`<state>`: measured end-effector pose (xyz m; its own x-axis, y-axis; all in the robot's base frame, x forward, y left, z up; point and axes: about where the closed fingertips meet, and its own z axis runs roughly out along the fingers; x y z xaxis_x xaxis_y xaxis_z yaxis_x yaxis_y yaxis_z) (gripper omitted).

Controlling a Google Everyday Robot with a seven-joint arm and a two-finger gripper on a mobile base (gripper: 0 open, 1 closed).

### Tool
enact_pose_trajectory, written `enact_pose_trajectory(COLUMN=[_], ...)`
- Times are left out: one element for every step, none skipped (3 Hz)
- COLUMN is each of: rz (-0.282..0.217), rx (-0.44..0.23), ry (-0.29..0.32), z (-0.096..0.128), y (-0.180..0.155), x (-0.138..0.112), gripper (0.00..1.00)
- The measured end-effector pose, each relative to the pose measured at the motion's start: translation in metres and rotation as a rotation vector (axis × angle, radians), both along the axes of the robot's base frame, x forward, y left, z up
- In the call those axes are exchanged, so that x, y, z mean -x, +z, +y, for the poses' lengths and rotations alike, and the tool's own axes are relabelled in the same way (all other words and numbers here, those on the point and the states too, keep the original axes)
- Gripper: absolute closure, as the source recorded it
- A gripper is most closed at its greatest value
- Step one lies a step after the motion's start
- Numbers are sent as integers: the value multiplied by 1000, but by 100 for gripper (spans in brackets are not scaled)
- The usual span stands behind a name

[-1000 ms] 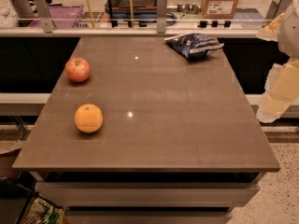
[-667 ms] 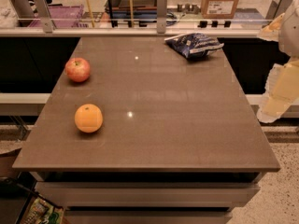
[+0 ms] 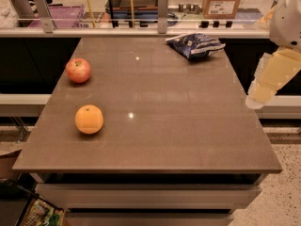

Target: Move blue chip bag near orange

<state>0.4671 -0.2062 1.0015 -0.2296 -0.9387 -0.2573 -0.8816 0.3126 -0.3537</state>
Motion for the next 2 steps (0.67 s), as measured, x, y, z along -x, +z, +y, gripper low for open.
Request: enact_pose_trajectory(rz=[-44, -78], rx=[14, 5], ry=[-28, -74], z=[2, -2], y=[0, -5], x=[-25, -51], gripper=[0, 0])
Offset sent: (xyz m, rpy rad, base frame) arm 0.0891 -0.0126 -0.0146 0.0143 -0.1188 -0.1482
